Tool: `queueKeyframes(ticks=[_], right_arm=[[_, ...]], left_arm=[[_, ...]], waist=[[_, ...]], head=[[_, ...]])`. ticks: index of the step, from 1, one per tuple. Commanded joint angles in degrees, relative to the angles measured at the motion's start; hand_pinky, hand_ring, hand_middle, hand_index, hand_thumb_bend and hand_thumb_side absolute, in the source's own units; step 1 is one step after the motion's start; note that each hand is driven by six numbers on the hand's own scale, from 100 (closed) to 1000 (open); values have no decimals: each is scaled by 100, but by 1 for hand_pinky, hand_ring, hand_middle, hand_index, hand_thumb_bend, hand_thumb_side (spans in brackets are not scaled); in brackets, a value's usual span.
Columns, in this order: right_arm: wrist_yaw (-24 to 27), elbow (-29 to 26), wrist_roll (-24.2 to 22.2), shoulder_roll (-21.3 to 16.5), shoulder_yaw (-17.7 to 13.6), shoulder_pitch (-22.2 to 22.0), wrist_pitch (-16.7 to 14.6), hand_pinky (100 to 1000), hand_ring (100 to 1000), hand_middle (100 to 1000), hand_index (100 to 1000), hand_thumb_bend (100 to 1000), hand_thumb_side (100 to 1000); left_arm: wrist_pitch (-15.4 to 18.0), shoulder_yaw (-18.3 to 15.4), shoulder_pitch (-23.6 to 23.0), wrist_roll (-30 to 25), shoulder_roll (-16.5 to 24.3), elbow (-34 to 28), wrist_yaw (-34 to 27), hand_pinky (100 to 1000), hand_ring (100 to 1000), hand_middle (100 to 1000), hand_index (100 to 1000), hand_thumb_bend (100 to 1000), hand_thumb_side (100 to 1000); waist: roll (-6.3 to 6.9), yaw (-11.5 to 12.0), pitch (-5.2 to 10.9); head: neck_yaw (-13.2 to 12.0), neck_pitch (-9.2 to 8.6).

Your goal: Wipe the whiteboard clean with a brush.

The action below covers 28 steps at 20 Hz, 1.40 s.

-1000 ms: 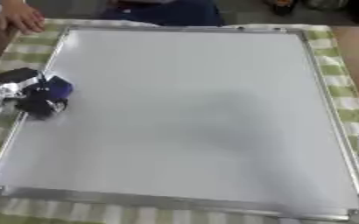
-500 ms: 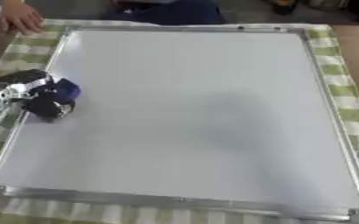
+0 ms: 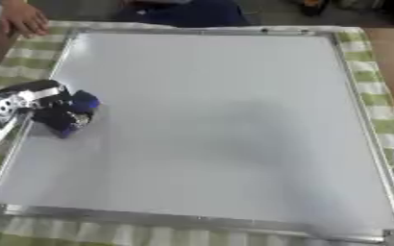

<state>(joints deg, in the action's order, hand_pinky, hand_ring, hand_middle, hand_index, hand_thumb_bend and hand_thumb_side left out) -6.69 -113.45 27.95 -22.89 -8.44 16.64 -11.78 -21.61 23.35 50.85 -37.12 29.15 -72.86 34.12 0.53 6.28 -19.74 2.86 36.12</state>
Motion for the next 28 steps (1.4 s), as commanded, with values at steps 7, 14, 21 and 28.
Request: queueKeyframes(ticks=[7,14,21,28], right_arm=[[18,-114,-2,-76,-48,49,5,620,525,454,381,100,795],[21,-114,-7,-77,-49,60,1,620,525,453,381,100,794],[21,-114,-20,-68,-41,70,-2,621,525,453,381,100,795],[16,-114,-6,-61,-45,71,-7,621,525,452,381,100,794]], left_arm=[[-114,105,26,104,88,-247,-48,404,529,381,371,100,514],[54,63,9,339,70,75,512,403,533,373,359,107,492],[155,-138,22,606,-7,609,914,396,528,362,353,100,483],[-57,-456,45,736,-99,1175,731,393,521,356,356,100,499]], waist=[[-15,10,101],[-17,-3,87],[-28,-7,69],[-49,-5,54]], head=[[-30,-32],[-34,-52],[-38,-71],[-38,-97]])
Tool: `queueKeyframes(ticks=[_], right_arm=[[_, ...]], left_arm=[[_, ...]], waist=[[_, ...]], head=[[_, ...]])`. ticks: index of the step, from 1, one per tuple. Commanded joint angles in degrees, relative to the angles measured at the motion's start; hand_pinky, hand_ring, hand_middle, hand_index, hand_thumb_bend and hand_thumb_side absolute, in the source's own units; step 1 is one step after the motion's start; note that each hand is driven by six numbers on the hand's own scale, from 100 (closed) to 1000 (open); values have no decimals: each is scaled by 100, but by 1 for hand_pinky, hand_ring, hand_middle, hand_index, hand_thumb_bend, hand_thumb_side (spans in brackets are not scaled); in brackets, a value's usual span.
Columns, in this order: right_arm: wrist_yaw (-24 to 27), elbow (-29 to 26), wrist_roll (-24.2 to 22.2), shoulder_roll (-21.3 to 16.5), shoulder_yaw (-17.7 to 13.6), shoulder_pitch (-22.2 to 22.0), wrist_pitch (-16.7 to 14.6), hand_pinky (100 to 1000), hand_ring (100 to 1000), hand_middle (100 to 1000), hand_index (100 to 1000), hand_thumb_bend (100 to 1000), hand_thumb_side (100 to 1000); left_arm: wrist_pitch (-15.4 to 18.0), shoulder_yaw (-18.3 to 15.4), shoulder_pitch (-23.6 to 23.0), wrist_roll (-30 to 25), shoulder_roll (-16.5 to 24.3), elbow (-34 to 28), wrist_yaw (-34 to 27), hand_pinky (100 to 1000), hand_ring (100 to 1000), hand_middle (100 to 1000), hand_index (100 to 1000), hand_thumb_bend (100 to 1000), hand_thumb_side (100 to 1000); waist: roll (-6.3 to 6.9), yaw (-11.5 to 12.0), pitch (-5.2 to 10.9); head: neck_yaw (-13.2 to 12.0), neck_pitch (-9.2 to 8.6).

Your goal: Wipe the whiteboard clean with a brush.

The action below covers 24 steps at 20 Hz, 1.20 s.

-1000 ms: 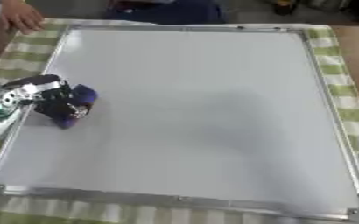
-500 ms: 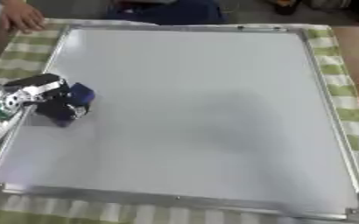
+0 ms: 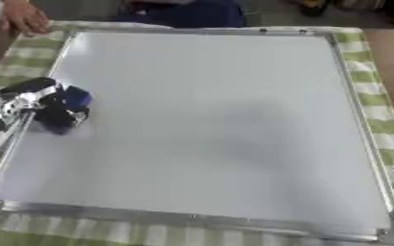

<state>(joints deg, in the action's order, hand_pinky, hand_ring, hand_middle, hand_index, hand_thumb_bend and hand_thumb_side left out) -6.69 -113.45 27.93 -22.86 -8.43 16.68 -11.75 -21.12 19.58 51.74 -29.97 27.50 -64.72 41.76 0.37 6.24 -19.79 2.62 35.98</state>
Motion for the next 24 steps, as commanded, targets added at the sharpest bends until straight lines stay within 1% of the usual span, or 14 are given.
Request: queueKeyframes(ticks=[1,11,19,24], right_arm=[[14,-114,-3,-63,-47,66,-11,621,525,452,381,100,794],[7,-114,18,-53,-52,54,-10,621,524,451,381,100,794],[8,-114,4,-45,-49,39,11,621,524,450,380,100,791],[14,-114,3,-45,-51,36,25,621,524,450,381,100,798]], left_arm=[[-130,-105,-41,39,61,426,-70,392,521,354,357,100,499],[-282,-338,-18,249,67,778,-235,391,518,348,364,100,504],[-329,-463,8,466,110,893,-46,390,519,344,366,100,496],[-353,-540,79,576,143,963,189,389,516,339,365,100,484]], waist=[[-36,-3,56],[-54,-7,57],[-49,10,68],[-39,9,80]], head=[[-13,-85],[-16,-98],[-14,-88],[-10,-88]])
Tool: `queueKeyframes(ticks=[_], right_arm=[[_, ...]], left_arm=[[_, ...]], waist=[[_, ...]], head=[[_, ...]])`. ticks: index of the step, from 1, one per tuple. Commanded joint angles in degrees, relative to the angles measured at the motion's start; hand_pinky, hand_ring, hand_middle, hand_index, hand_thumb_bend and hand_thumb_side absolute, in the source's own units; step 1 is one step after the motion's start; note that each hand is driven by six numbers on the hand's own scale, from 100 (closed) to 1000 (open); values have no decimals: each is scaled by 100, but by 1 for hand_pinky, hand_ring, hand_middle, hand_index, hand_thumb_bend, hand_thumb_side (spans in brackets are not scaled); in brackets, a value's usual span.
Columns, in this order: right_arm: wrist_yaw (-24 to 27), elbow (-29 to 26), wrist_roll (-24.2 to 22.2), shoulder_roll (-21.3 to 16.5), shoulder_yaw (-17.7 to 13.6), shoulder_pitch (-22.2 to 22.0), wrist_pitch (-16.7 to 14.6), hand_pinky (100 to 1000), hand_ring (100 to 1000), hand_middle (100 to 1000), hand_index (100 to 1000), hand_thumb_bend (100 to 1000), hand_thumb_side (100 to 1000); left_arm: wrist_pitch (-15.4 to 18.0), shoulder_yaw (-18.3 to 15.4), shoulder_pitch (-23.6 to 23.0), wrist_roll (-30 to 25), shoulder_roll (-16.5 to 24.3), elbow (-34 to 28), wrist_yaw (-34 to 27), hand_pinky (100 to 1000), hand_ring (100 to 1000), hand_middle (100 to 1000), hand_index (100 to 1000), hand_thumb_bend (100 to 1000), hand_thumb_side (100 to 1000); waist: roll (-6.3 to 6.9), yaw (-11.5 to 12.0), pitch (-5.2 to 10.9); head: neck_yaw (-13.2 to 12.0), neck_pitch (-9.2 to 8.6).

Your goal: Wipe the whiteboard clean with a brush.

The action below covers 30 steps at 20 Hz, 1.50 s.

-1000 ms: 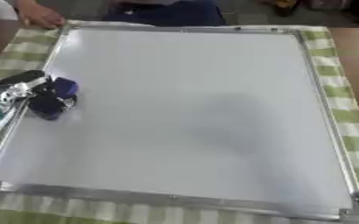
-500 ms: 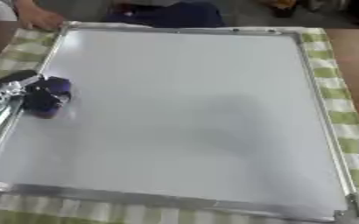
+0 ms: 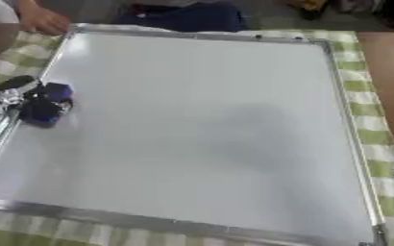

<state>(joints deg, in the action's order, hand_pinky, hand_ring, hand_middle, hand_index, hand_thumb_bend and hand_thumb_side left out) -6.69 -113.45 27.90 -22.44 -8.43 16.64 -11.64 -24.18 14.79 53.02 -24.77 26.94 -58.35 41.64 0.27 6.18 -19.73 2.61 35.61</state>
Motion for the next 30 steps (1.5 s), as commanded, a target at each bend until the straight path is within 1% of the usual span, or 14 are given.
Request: queueKeyframes(ticks=[1,9,14,22,30], right_arm=[[14,-114,6,-86,-51,37,13,621,524,450,381,100,798],[19,-114,-7,-88,-53,28,25,621,524,450,381,100,800],[19,-114,-13,-84,-50,24,37,621,524,449,381,100,801],[14,-114,-1,-78,-51,25,45,620,524,448,380,100,800],[15,-114,-7,-72,-46,33,52,621,524,448,380,100,800]], left_arm=[[-40,-73,-37,74,204,339,253,389,516,339,365,100,484],[-58,-180,31,222,245,334,519,387,509,328,367,100,476],[-57,-242,43,222,267,369,597,388,509,327,368,100,482],[33,-199,75,64,148,387,387,387,505,326,368,100,501],[123,-46,123,-126,26,284,173,384,504,325,368,100,512]], waist=[[-28,15,75],[-10,34,88],[4,32,96],[-3,16,96],[4,0,90]], head=[[-9,-51],[-3,-32],[-2,-25],[-13,-40],[-20,-52]])
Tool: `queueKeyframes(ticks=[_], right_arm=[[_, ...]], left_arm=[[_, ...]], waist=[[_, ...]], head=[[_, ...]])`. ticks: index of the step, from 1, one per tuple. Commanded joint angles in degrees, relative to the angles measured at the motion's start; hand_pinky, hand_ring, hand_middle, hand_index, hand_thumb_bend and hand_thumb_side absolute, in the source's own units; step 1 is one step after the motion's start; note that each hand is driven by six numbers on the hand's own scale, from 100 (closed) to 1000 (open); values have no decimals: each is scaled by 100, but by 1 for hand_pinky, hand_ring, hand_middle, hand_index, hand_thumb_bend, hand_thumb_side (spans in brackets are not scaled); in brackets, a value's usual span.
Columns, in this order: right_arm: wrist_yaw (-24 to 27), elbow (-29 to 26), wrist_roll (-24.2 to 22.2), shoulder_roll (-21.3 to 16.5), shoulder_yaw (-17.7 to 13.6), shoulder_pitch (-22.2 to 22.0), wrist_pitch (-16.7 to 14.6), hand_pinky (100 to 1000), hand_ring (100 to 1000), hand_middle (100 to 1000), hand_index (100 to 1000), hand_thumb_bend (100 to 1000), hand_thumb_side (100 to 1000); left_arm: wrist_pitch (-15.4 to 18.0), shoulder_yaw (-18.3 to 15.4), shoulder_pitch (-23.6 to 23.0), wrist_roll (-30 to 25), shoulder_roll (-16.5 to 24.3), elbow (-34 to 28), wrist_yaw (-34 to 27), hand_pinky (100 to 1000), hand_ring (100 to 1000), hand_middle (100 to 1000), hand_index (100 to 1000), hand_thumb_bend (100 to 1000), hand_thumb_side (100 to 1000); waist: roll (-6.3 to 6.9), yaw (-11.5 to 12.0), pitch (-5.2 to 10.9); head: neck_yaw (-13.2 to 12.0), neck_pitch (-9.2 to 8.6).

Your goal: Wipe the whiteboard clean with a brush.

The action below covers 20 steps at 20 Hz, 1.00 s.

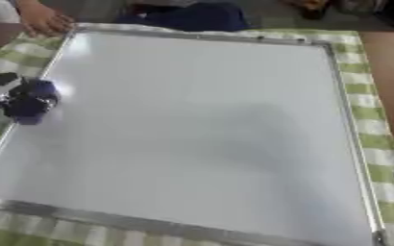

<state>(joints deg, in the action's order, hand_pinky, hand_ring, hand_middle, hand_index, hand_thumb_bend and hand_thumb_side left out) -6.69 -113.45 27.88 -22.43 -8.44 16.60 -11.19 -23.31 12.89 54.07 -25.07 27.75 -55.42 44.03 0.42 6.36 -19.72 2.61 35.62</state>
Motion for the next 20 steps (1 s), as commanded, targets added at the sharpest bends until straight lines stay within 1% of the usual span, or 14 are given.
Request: queueKeyframes(ticks=[1,12,20], right_arm=[[15,-114,-7,-74,-44,39,6,621,524,448,380,100,800],[25,-114,-5,-79,-42,46,3,621,524,448,381,100,801],[17,-114,-7,-69,-40,44,13,621,524,447,380,100,803]], left_arm=[[56,169,22,-115,-65,-21,-60,384,504,325,368,100,513],[315,436,37,-335,-160,-234,35,384,504,325,368,100,515],[436,617,45,-479,-214,-487,-48,383,503,324,367,100,521]], waist=[[-9,-20,89],[-7,-30,95],[-8,-41,85]], head=[[-23,-53],[-31,-62],[-40,-73]])
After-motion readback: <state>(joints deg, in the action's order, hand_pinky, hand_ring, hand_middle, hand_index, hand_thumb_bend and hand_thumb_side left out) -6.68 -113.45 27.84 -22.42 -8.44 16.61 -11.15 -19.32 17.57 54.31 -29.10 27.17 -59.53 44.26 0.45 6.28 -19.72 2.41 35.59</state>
